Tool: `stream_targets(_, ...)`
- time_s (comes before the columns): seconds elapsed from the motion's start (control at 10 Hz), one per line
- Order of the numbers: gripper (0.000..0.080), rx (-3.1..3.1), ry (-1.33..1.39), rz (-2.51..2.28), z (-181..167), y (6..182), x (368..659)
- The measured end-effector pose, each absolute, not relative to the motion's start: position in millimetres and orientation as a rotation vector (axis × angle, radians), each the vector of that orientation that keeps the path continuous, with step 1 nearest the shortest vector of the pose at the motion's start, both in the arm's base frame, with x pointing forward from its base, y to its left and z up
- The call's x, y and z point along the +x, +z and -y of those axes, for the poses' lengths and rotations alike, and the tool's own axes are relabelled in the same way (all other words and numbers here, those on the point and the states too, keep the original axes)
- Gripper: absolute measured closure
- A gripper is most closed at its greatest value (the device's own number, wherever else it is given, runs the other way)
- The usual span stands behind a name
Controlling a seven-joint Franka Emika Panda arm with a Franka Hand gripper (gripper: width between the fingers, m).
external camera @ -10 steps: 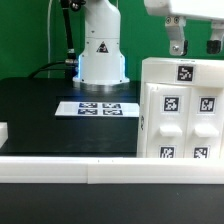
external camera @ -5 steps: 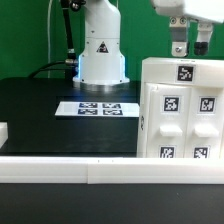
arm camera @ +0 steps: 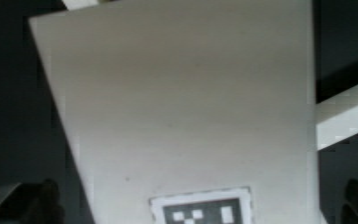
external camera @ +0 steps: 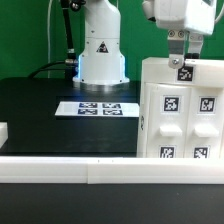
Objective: Assemble cabinet
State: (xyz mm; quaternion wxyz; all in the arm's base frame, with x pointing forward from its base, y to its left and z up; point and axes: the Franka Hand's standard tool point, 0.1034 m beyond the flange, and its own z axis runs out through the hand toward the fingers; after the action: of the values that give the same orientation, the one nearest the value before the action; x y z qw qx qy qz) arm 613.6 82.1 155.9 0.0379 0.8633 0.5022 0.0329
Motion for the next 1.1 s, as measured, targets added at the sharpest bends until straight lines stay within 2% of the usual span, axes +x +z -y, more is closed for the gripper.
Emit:
stream_targets(0.2, 0.0002, 2.658, 0.1, -1.526, -80.5, 155.7, 613.5)
stream_targets(0.4, 0.0246, 2.661, 0.1, -1.52, -78.2, 155.5, 613.7)
stream_targets(0.9, 0.0242, 2.706, 0.102, -1.44, -74.3, 155.4, 613.9)
stream_targets(1.1, 0.0242, 2.801, 0.109, -1.258, -74.5, 155.4, 613.8)
